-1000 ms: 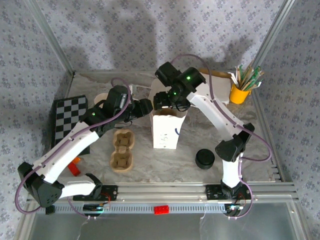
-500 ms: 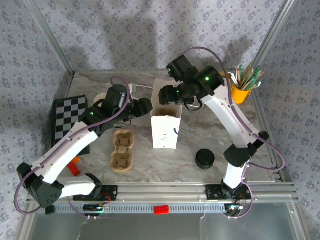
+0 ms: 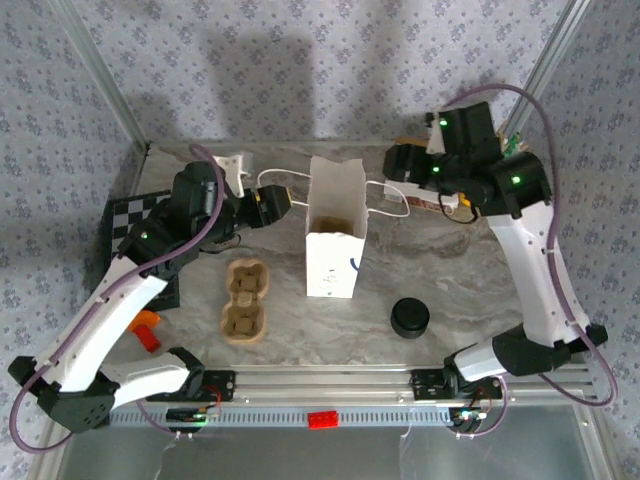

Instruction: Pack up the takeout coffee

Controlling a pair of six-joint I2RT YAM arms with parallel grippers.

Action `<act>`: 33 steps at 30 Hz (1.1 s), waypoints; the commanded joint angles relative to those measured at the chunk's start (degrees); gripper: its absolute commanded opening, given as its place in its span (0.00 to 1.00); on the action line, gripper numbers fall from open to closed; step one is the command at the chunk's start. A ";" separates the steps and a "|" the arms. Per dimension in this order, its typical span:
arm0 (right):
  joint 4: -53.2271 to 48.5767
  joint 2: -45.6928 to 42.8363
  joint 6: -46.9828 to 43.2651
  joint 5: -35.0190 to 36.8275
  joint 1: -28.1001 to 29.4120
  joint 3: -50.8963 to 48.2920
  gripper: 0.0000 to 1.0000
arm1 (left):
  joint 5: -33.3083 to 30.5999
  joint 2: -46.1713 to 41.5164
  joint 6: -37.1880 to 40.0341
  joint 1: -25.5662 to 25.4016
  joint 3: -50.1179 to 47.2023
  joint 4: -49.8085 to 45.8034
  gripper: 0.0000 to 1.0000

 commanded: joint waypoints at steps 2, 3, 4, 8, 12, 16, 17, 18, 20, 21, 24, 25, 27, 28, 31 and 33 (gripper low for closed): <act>4.07 -0.81 -2.77 -0.27 -10.92 -7.41 0.76 | 0.27 -0.96 8.06 2.19 3.59 -1.76 0.62; 4.24 -0.19 -2.83 -0.95 -14.02 -8.21 0.75 | 0.28 -0.74 9.20 2.91 4.20 -1.85 0.63; 4.48 0.50 -3.25 -1.20 -16.30 -8.71 0.74 | 0.10 -0.61 9.88 3.24 4.56 -1.98 0.63; 7.41 4.05 -5.49 -1.61 -24.43 -9.56 0.71 | -0.16 0.48 13.10 4.24 6.69 -2.12 0.64; 9.76 7.56 -7.92 -1.27 -30.25 -8.69 0.66 | -1.86 2.46 14.90 5.24 8.32 -2.12 0.65; 11.88 11.10 -8.85 -1.12 -35.04 -8.03 0.63 | -2.54 4.61 14.44 6.21 9.17 -1.55 0.66; 11.39 12.17 -8.88 -1.17 -36.01 -7.07 0.62 | -2.57 4.89 14.55 6.40 9.02 -1.13 0.66; 11.05 13.81 -8.88 -1.69 -37.07 -6.07 0.60 | -2.82 5.42 14.37 6.64 9.10 -0.96 0.66; 10.61 15.93 -9.16 -1.83 -38.16 -4.48 0.58 | -2.87 6.57 13.44 7.20 9.60 -0.96 0.66; 10.41 16.95 -10.25 -1.48 -38.19 -3.59 0.58 | -2.58 7.22 13.32 7.36 9.75 -0.82 0.66; 10.23 17.76 -12.34 2.33 -37.42 -2.96 0.57 | -2.78 7.92 13.47 7.52 9.12 0.42 0.66; 10.64 17.78 -12.37 2.88 -37.32 -3.32 0.56 | -3.14 8.06 13.53 7.65 8.66 0.81 0.66; 10.31 18.84 -11.59 1.84 -37.39 -3.54 0.54 | -3.82 8.57 13.42 7.98 8.26 0.96 0.66; 9.33 20.03 -11.23 2.28 -37.36 -2.79 0.53 | -4.10 8.71 13.41 8.15 8.00 1.09 0.66; 10.32 21.21 -12.18 6.66 -35.59 -2.49 0.52 | -4.15 8.78 13.50 8.64 7.19 1.92 0.66; 10.67 22.23 -11.78 5.27 -34.95 -2.02 0.51 | -4.00 8.81 13.16 8.81 6.87 2.29 0.66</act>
